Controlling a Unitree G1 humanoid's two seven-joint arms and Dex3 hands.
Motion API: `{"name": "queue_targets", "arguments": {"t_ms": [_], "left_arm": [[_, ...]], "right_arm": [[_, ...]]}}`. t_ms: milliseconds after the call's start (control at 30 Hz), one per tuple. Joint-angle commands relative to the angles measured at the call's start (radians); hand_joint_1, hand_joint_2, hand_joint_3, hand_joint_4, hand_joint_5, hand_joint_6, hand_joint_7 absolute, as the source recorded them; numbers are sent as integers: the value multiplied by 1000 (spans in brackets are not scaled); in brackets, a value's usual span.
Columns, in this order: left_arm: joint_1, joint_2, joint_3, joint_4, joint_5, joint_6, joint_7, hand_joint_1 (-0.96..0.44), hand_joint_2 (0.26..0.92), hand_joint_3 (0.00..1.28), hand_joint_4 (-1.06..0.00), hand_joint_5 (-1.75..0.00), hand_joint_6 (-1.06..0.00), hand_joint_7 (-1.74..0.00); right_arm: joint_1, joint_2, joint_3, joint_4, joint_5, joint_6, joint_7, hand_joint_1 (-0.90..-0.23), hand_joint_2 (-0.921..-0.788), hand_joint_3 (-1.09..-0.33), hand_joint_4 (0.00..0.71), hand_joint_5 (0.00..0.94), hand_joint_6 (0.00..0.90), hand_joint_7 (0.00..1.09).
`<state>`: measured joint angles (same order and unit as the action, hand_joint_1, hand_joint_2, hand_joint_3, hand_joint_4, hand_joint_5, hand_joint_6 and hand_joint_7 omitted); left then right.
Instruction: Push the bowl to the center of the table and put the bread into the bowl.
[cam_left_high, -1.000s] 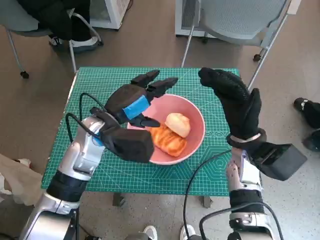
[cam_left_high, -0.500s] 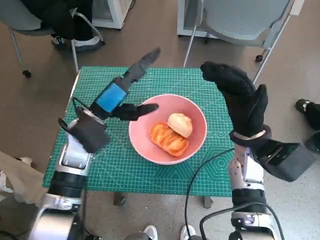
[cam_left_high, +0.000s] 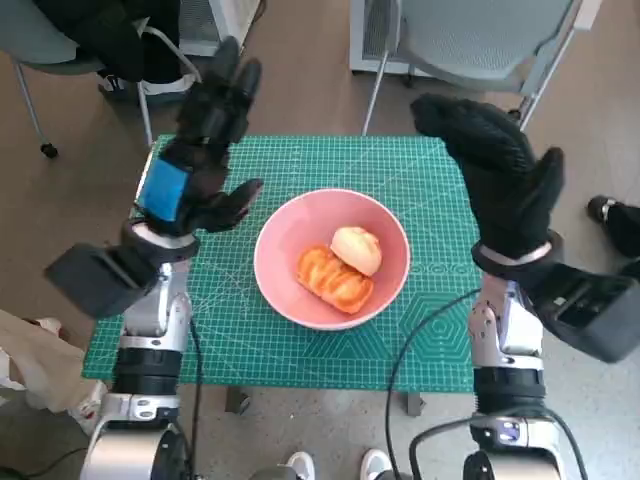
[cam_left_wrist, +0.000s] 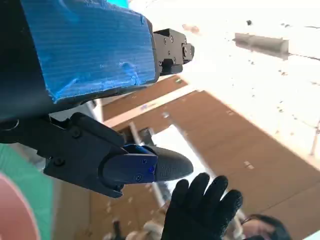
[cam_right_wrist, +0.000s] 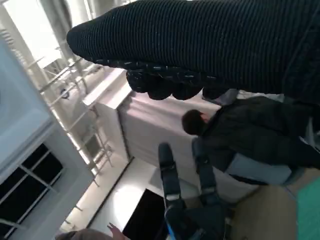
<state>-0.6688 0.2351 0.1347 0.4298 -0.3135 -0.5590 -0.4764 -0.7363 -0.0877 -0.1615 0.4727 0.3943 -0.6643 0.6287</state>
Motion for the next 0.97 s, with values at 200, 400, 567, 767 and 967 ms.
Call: {"name": "queue_targets", "arguments": {"t_ms": [200, 400, 567, 767, 967], "left_arm": [[22, -24, 28, -50, -75, -1, -42, -704, 921, 443, 1, 1, -40, -24], [35, -34, 42, -82, -111, 42, -44, -694, 921, 438, 1, 1, -76, -52], [44, -38, 39, -87, -92, 29, -43, -702, 921, 431, 1, 1, -83, -67], [47, -32, 40, -87, -75, 16, -47, -707, 921, 434, 1, 1, -85, -80], [47, -26, 48, -97, -95, 41, -56, -707, 921, 435, 1, 1, -82, -95]], "right_arm": [[-24, 0, 2, 60, -5, -58, 22, -718, -921, -873, 103, 0, -1, 400], [-29, -8, 5, 63, -15, -63, 12, -717, -921, -871, 102, 0, 0, 396], [-31, -10, 6, 61, -21, -62, 4, -713, -921, -869, 102, 0, 0, 395], [-33, -14, 7, 66, -27, -62, 2, -707, -921, -865, 102, 0, 1, 394], [-35, -13, 8, 78, -38, -71, -3, -705, -921, -868, 102, 0, 0, 394]]}}
